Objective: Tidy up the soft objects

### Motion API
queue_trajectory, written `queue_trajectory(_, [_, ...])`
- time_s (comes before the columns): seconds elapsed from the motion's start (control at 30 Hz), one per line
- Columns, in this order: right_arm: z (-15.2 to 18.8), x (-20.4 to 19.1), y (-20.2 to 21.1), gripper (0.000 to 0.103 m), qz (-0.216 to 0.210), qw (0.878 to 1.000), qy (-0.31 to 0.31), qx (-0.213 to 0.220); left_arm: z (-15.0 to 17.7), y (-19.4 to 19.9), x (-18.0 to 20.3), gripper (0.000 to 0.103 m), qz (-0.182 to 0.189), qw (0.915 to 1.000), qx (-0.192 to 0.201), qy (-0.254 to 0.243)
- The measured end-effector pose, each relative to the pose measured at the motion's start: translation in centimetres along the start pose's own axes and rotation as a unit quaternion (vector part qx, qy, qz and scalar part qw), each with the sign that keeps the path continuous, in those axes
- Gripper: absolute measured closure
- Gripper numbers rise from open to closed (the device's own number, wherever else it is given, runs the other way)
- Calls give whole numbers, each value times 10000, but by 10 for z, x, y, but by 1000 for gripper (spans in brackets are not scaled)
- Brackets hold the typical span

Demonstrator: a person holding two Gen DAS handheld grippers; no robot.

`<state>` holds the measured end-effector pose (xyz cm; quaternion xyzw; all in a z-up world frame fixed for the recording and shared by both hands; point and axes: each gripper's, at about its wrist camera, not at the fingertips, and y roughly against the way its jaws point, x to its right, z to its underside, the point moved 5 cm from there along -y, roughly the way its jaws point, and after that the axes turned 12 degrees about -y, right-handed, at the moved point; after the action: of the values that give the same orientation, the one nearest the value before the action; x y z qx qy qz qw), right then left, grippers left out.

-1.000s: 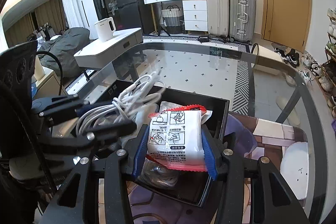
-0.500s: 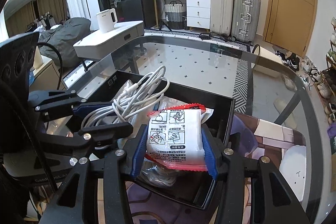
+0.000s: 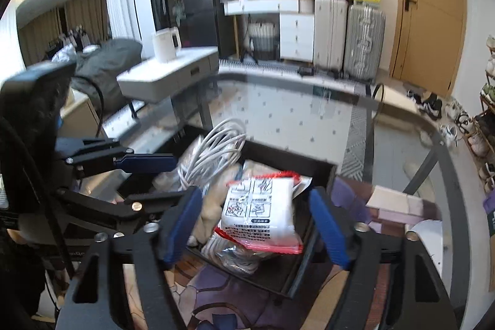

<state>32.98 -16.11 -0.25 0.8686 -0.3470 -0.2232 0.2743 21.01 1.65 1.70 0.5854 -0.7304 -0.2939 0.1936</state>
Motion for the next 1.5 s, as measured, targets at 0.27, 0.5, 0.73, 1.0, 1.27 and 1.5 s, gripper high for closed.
queue_trajectory(0.27, [11,9,27,3,81,9997,-135,205,12,32,1,17,-274,9989,327,176])
queue_trajectory(0.5, [31,5,51,1,-191,9974,-383,573,31,55,5,3,-636,9956,611,320])
queue_trajectory(0.73, [44,-2,65,1,-272,9954,-342,858,40,62,10,0,-932,9912,805,478])
queue_trajectory(1.0, [58,-8,65,1,-193,9938,-237,1065,53,67,13,0,-1072,9853,1106,739])
queue_trajectory(1.27, [68,-9,63,1,-140,9923,-166,1221,55,69,14,0,-1239,9797,1351,813])
queue_trajectory(1.5, [68,-8,68,1,-114,9906,-164,1351,56,65,17,0,-1359,9778,1410,749])
